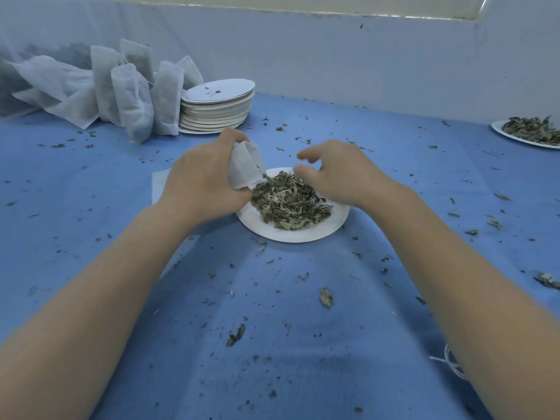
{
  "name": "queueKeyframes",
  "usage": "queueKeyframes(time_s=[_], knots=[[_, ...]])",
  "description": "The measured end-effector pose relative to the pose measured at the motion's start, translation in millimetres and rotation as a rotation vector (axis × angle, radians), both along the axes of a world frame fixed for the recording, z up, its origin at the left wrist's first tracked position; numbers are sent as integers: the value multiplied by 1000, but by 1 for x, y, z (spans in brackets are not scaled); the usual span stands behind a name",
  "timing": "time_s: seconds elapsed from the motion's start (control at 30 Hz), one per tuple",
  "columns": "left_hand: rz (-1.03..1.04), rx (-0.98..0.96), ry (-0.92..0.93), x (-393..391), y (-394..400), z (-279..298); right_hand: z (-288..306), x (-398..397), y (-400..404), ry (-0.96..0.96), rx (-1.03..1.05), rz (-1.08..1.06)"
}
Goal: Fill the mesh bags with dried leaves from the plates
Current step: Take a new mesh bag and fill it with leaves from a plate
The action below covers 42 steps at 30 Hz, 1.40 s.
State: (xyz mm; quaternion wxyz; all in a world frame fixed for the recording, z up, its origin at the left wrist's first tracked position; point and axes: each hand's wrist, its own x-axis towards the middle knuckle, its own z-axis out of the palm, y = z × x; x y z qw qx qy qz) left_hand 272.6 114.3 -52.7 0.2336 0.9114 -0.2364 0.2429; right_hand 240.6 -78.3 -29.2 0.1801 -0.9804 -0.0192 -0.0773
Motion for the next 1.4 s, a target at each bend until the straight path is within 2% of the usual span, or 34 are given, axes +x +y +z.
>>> queueKeyframes(time_s=[0.07,0.13,0.43,0.67,0.9,1.1,1.17,1.33,1.4], knots=[[-18,-11,36,0,0,0,-9,2,1,128,-107,-3],[-28,-11,55,1,0,-2,-13,2,3,140,-123,7],[-61,-30,99,-1,-1,-3,-11,3,3,5,-19,62],[-61,-36,104,-1,-2,-5,12,-2,-6,-161,167,54],[-72,-46,101,-4,-7,-5,23,-12,15,-183,172,258],[-144,-144,89,-14,-19,-2,13,-13,32,-265,155,263],[-147,-191,96,-15,-19,-2,13,-15,34,-228,238,268],[-137,-215,107,-11,-13,-3,24,-23,21,101,340,437],[-133,-202,112,-8,-12,-4,27,-22,19,47,372,409]])
